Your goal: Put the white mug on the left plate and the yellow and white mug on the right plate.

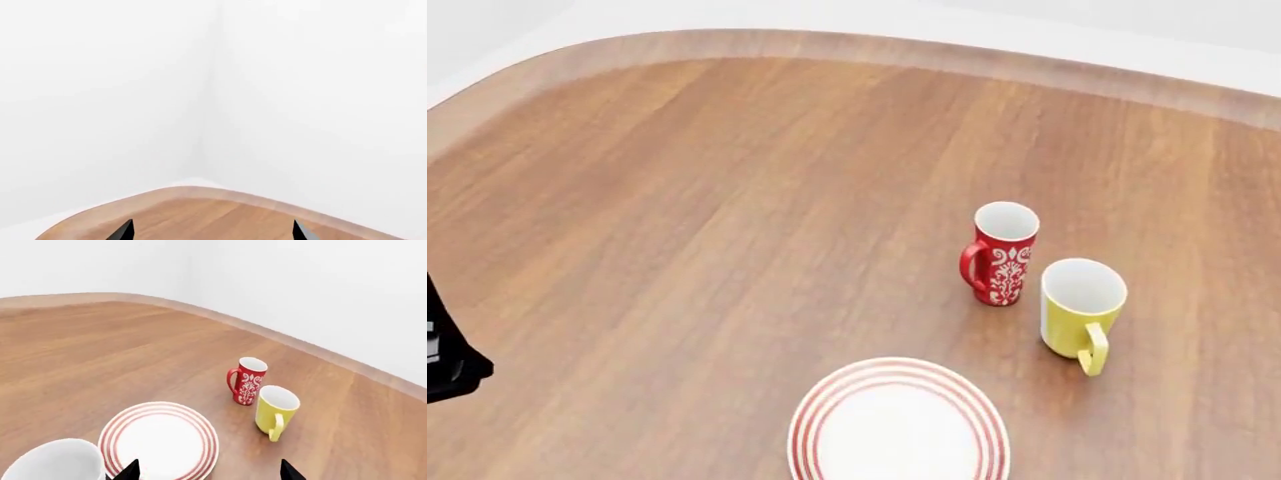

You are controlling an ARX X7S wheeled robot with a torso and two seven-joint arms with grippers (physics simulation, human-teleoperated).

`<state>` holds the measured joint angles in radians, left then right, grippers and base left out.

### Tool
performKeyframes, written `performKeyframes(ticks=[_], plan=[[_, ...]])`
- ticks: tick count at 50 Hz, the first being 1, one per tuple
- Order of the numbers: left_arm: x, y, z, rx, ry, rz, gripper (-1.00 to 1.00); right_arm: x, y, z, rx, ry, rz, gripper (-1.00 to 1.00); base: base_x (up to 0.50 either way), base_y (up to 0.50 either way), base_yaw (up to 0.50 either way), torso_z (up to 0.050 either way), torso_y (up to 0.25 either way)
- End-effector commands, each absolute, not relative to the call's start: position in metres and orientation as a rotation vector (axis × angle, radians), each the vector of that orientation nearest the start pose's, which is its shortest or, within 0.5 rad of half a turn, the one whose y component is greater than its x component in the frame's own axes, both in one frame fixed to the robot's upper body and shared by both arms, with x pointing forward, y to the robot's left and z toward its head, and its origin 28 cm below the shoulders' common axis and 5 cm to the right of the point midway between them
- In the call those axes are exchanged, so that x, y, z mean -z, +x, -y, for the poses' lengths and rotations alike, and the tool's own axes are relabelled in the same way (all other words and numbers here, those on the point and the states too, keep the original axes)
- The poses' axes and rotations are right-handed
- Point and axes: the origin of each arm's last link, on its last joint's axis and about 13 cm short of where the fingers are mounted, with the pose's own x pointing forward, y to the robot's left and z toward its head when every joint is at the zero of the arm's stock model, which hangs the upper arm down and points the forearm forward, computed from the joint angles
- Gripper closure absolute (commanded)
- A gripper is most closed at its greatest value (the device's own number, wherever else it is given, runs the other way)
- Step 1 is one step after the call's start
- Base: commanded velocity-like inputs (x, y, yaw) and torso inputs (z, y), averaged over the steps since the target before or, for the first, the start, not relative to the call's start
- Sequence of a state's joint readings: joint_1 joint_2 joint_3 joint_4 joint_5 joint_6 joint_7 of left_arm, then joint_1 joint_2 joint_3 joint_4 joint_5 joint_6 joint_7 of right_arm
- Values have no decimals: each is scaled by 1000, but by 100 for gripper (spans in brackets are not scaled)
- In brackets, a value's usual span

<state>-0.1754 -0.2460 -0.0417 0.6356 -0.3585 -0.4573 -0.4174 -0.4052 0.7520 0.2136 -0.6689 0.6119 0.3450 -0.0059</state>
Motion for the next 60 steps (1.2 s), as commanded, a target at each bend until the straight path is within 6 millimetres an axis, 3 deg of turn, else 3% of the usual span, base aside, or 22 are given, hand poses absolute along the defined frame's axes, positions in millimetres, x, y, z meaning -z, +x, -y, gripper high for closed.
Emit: performKeyframes(ticks=[1, 22, 42, 60], plan=[[-157, 215, -238, -242, -126, 325, -100, -124, 120, 212, -352, -223, -148, -100, 0, 0, 0, 0, 0], [-158, 215, -237, -244, -114, 335, -100, -119, 106, 204, -600, -336, -216, -100, 0, 0, 0, 0, 0], [-157, 212, -237, -250, -100, 338, -100, -113, 163, 207, -678, -316, -313, -100, 0, 0, 0, 0, 0], [-156, 211, -236, -251, -98, 333, -100, -109, 189, 204, -731, -384, -415, -100, 0, 0, 0, 0, 0]])
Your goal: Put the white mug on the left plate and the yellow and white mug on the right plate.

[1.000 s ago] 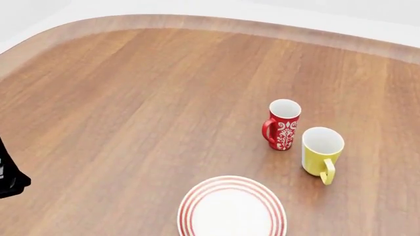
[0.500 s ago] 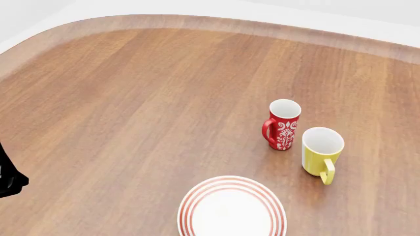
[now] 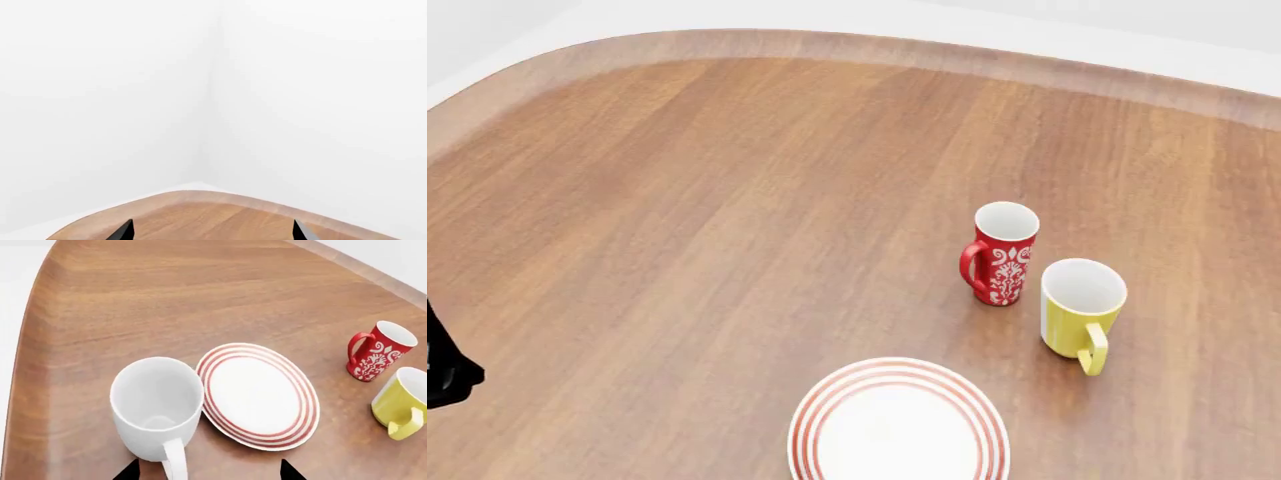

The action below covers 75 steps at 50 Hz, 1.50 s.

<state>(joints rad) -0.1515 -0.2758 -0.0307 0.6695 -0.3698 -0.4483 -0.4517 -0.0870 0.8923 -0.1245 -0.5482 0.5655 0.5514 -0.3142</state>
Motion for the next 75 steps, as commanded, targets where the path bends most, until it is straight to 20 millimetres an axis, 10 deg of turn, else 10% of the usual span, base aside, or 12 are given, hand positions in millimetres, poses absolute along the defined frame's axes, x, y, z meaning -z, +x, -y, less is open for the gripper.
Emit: performKeyframes(ticks=[1, 25, 75], plan=[[-156, 211, -236, -251, -97, 333, -100, -109, 189, 204, -738, -389, -418, -100, 0, 0, 0, 0, 0], [-157, 210, -237, -260, -91, 343, -100, -120, 224, 193, -798, -452, -457, -100, 0, 0, 0, 0, 0], [-160, 207, -236, -268, -100, 349, -100, -57, 246, 173, -916, -492, -649, -100, 0, 0, 0, 0, 0]])
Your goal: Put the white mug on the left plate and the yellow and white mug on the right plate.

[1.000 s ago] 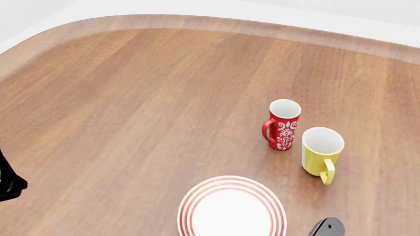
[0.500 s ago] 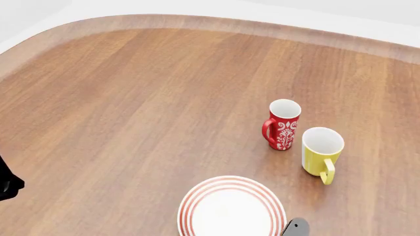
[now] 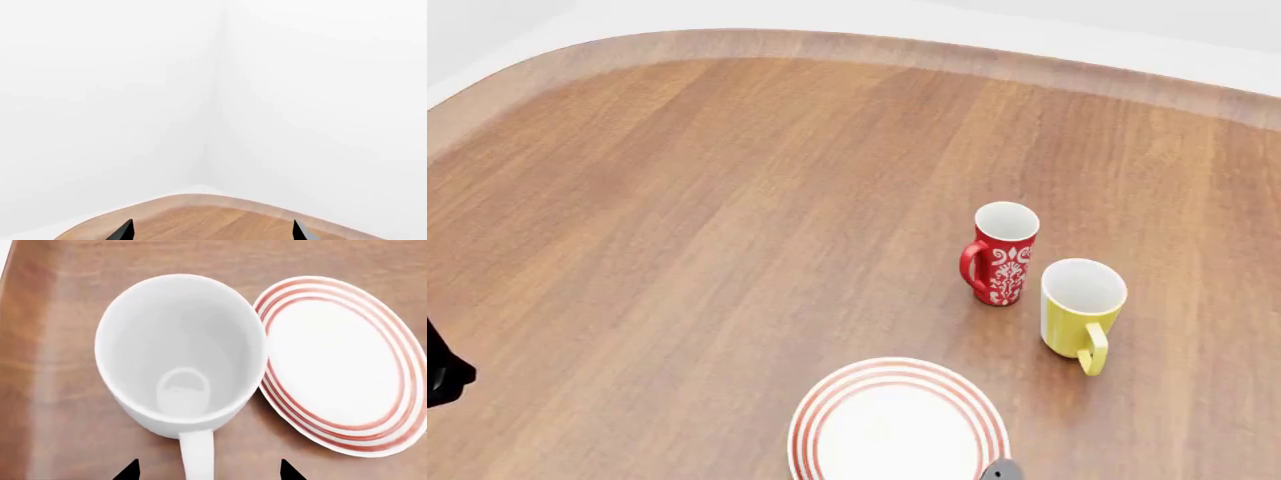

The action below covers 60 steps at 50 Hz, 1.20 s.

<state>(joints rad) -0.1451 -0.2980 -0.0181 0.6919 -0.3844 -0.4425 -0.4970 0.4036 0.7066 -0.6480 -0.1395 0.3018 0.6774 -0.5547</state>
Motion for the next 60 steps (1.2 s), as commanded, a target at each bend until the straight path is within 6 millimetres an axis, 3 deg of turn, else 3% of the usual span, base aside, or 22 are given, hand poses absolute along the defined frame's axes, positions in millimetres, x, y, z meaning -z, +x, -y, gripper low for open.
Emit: performKeyframes(ticks=[1, 30, 31, 44, 60], plan=[[-160, 206, -236, -268, -100, 349, -100, -56, 247, 174, -917, -492, -649, -100, 0, 0, 0, 0, 0], [-163, 205, -237, -274, -106, 357, -100, -45, 246, 177, -929, -461, -692, -100, 0, 0, 0, 0, 0], [-163, 206, -237, -274, -106, 356, -100, -45, 245, 176, -929, -459, -690, 100, 0, 0, 0, 0, 0], [-162, 207, -237, -273, -107, 357, -100, -52, 247, 176, -919, -463, -636, 100, 0, 0, 0, 0, 0], [-162, 208, -237, -275, -106, 358, -100, -85, 243, 170, -928, -401, -391, 100, 0, 0, 0, 0, 0]])
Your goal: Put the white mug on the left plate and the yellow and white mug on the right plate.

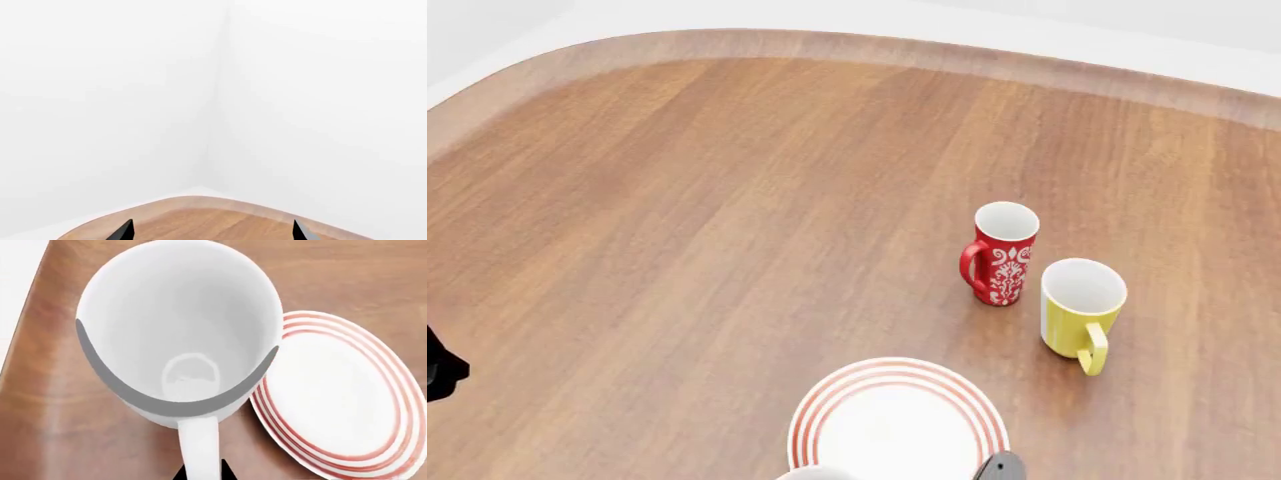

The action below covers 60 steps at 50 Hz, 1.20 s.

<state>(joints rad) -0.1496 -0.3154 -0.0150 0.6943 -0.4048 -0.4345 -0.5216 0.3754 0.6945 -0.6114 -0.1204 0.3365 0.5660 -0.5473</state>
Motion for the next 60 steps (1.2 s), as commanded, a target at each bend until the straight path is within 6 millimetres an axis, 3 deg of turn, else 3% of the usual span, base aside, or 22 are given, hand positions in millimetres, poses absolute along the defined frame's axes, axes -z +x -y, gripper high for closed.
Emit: performKeyframes(ticks=[1, 8, 19, 42, 60], plan=[[-162, 208, -237, -275, -106, 358, -100, -86, 243, 170, -928, -398, -384, 100, 0, 0, 0, 0, 0], [-162, 208, -237, -275, -106, 361, -100, -97, 246, 176, -853, -329, -294, 100, 0, 0, 0, 0, 0], [-165, 206, -237, -267, -114, 369, -100, -98, 268, 180, -665, -194, -247, 100, 0, 0, 0, 0, 0], [-166, 205, -233, -255, -119, 372, -100, -83, 314, 175, -495, -104, -429, 100, 0, 0, 0, 0, 0], [-171, 198, -232, -259, -128, 383, -100, -81, 325, 183, -412, -194, -569, 100, 0, 0, 0, 0, 0]])
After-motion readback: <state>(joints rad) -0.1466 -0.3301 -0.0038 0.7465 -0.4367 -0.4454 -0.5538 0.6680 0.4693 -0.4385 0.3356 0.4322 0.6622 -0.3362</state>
